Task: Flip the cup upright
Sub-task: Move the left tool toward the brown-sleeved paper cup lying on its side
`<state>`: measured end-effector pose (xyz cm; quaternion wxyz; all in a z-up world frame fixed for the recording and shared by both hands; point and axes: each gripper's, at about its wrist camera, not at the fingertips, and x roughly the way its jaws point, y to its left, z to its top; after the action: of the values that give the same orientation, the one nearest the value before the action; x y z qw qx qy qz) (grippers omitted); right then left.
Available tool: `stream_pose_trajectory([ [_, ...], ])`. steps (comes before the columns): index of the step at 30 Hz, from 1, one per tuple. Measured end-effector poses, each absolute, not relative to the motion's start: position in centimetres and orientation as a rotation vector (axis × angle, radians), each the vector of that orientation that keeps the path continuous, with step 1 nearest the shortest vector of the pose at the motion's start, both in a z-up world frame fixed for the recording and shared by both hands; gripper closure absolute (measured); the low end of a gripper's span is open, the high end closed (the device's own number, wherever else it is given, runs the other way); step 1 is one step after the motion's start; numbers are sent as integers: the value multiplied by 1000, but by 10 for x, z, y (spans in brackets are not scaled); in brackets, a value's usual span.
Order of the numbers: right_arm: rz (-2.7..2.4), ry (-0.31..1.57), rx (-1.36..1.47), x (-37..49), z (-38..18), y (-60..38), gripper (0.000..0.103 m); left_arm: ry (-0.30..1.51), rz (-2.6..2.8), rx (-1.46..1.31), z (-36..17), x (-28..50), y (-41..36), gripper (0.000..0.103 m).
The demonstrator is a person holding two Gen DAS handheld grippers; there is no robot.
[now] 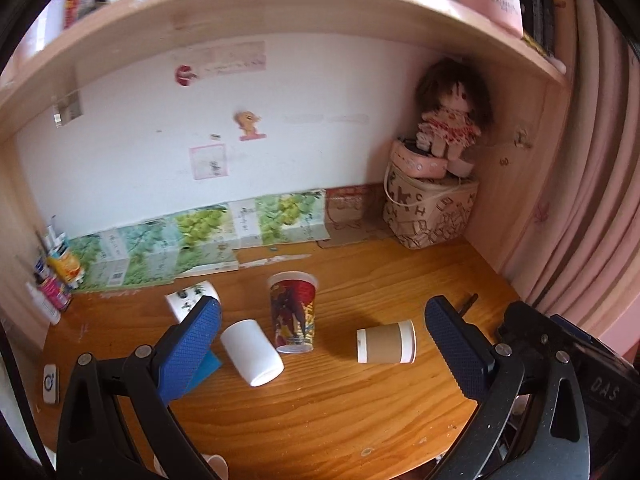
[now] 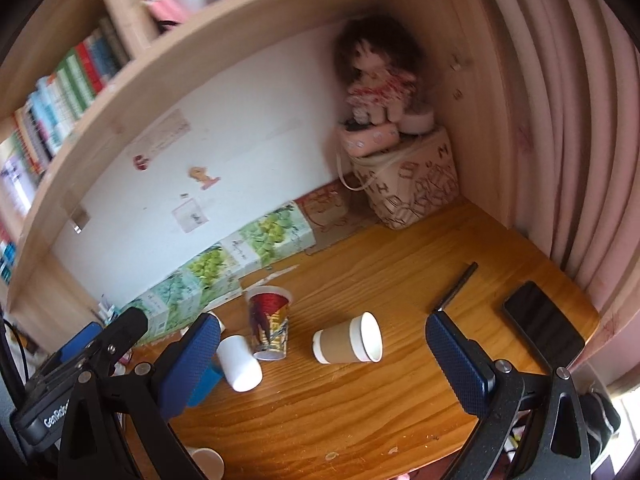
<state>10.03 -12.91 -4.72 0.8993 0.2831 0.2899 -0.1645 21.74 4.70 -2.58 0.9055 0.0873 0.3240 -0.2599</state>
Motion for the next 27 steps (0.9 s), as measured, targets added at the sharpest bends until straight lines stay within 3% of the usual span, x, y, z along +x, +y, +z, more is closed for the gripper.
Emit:
stream_pose_trajectory([
  [8, -439, 698, 781, 129, -81, -163, 0, 765, -720, 354, -49, 252, 1, 1],
  [27, -481, 829, 1506, 141, -213, -223, 0, 719, -1108, 907, -149, 260, -89, 1],
])
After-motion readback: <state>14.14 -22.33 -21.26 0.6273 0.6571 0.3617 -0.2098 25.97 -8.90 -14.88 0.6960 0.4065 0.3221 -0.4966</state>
